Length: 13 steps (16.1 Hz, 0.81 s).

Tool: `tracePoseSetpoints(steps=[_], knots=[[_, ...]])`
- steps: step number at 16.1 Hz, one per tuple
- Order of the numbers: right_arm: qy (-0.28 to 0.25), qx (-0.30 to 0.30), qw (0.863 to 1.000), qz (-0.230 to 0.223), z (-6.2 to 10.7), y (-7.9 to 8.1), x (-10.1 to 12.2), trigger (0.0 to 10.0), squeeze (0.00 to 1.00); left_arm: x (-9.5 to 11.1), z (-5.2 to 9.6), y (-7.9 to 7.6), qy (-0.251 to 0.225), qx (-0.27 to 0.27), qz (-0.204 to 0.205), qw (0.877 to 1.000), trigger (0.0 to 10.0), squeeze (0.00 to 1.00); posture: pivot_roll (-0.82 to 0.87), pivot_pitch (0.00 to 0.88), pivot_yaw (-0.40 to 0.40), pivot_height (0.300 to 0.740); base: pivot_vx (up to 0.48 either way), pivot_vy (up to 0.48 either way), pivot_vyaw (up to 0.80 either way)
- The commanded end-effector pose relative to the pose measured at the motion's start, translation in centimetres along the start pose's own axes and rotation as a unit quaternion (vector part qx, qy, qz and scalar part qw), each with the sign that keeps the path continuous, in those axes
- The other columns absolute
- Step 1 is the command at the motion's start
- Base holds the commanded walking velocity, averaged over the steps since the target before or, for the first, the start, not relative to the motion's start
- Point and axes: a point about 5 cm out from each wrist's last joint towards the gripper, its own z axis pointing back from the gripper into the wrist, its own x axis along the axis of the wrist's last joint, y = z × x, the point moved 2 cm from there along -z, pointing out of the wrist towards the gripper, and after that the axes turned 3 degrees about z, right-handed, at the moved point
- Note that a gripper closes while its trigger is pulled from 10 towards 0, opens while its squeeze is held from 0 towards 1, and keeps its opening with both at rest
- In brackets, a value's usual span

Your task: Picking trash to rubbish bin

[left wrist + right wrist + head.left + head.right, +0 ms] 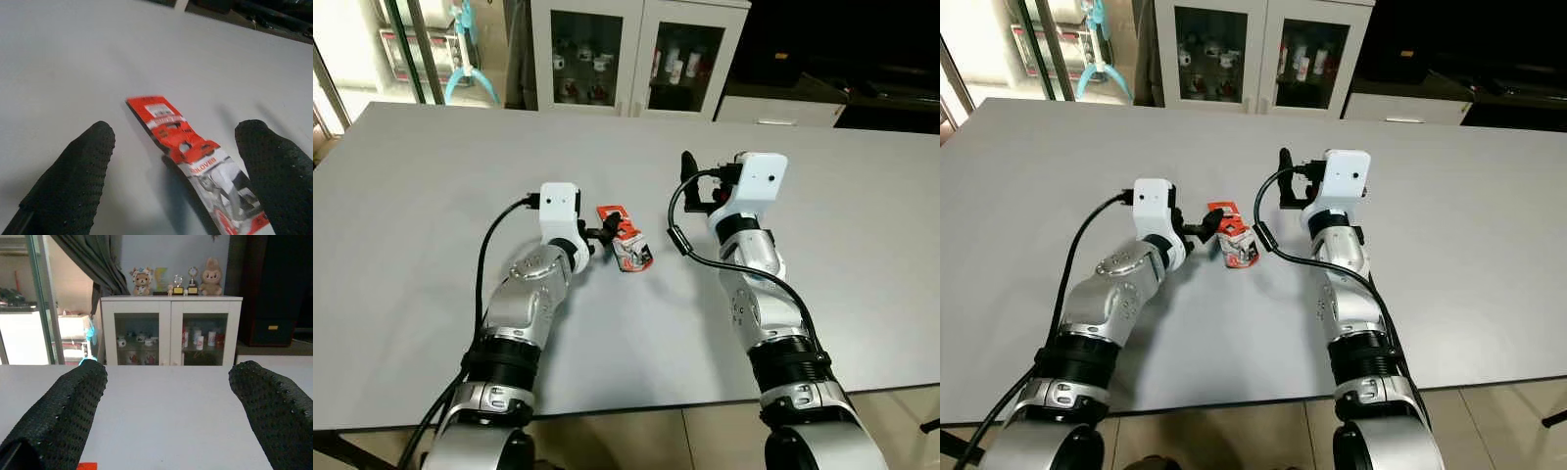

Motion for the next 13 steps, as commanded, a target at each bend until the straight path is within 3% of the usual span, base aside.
tracePoseSetpoints(steps=[1, 2, 9, 13], knots=[[0.015, -0.003, 1.000, 0.004, 0.2, -0.4, -0.6, 10.0, 0.00, -0.1, -0.1, -0.5, 0.018, -0.005, 0.025, 1.000, 10.0, 1.00, -0.05, 0.045, -0.093, 0.740, 0.000, 0.000, 0.00], [0.017, -0.002, 1.000, 0.004, 0.2, -0.4, -0.7, 10.0, 0.00, -0.5, -0.2, -0.4, 0.036, -0.003, 0.043, 0.998, 10.0, 0.00, -0.05, 0.044, -0.093, 0.740, 0.000, 0.000, 0.00], [0.051, 0.031, 0.998, 0.019, 0.4, 0.5, -1.8, 10.0, 0.00, -1.1, -0.2, -1.5, 0.084, -0.058, 0.069, 0.992, 10.0, 0.00, -0.05, 0.045, -0.090, 0.740, 0.000, 0.000, 0.00], [0.054, 0.036, 0.998, 0.018, 0.4, 0.7, -1.9, 10.0, 0.00, -1.3, -0.5, -0.2, 0.112, -0.052, 0.063, 0.990, 10.0, 0.00, -0.06, 0.044, -0.081, 0.740, 0.000, 0.000, 0.00]])
